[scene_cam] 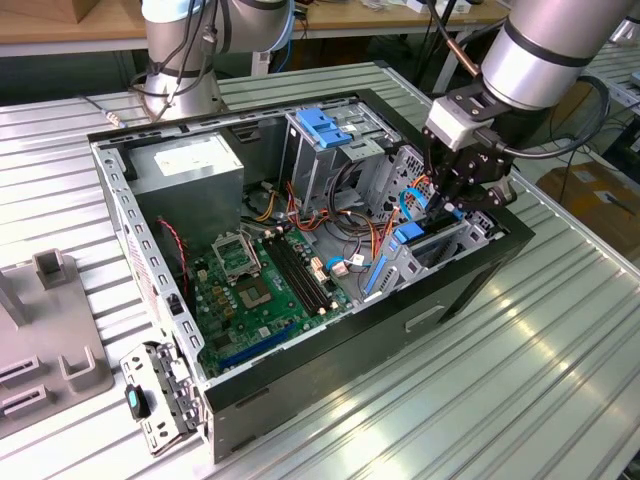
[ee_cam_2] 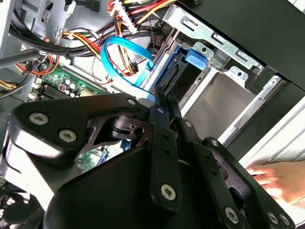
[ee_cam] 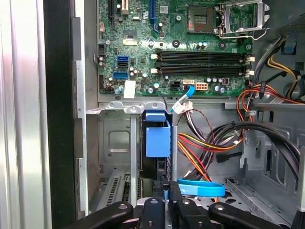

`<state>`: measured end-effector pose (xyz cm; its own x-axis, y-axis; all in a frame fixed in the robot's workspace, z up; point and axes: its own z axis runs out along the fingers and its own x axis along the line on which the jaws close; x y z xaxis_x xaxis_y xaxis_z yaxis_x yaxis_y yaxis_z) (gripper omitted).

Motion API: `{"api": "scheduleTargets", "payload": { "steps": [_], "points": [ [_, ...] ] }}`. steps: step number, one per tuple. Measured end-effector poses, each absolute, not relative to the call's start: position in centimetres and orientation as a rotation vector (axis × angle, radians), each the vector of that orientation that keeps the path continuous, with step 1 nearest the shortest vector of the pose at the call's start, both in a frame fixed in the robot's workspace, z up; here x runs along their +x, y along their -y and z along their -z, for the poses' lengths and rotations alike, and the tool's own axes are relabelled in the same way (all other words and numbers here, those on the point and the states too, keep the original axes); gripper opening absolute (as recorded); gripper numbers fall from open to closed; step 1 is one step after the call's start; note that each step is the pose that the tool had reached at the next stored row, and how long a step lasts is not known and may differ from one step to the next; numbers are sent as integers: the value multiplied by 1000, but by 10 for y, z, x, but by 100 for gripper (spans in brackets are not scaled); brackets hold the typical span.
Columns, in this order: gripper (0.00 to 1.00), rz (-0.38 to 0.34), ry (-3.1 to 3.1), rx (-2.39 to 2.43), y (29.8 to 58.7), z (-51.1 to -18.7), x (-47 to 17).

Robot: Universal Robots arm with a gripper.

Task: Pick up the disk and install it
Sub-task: 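Insert the first disk wire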

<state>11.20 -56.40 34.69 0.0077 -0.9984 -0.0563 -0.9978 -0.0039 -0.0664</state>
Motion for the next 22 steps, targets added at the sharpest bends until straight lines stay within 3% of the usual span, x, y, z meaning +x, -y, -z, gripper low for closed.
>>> {"api": "scheduleTargets", "payload": {
  "steps": [22],
  "points": [
    [16, 11, -2154, -2166, 564, -347, 113]
  ]
}}
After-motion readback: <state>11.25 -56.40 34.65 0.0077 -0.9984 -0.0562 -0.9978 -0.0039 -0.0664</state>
